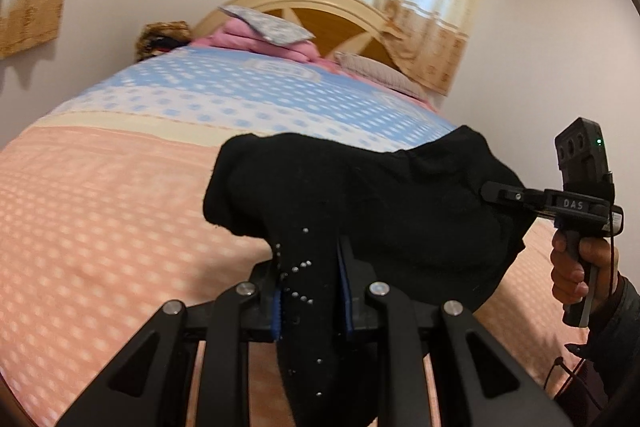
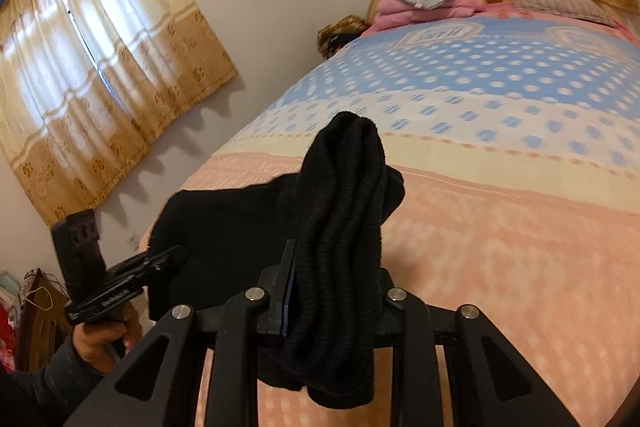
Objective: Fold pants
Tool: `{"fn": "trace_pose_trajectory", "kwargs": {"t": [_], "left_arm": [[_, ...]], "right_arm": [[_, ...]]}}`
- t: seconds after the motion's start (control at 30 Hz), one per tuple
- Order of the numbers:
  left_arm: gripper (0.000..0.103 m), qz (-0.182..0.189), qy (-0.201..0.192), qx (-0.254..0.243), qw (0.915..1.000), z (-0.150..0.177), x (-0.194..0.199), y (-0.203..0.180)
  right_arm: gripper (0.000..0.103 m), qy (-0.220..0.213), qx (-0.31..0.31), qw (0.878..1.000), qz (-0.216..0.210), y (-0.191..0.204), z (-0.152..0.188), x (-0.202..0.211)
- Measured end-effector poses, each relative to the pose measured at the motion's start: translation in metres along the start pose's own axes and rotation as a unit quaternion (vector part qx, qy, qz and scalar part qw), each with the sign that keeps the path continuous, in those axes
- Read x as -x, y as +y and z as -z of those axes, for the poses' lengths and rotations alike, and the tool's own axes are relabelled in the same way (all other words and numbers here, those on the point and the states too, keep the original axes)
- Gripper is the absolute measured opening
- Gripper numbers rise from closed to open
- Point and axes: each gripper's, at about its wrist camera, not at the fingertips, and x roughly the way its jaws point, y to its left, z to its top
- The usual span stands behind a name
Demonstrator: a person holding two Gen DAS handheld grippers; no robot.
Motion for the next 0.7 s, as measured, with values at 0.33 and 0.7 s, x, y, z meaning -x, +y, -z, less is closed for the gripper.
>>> {"fn": "trace_pose_trajectory", "kwargs": {"t": [0.33,0.7], "left_arm": [[0.022,-0.049,0.013,0.026,0.9984,-0.007,-0.022,0.066],[0.03,-0.069,0.053,0.03,0.9957,0.013,-0.045,0.091]], "right_arm": [[0.025,0.049,0.019,0.999,-0.004,0.023,-0.033,-0.113],[0.027,0.094,-0.034,0.995,-0.012,-0.013,-0.015,-0.161]]}}
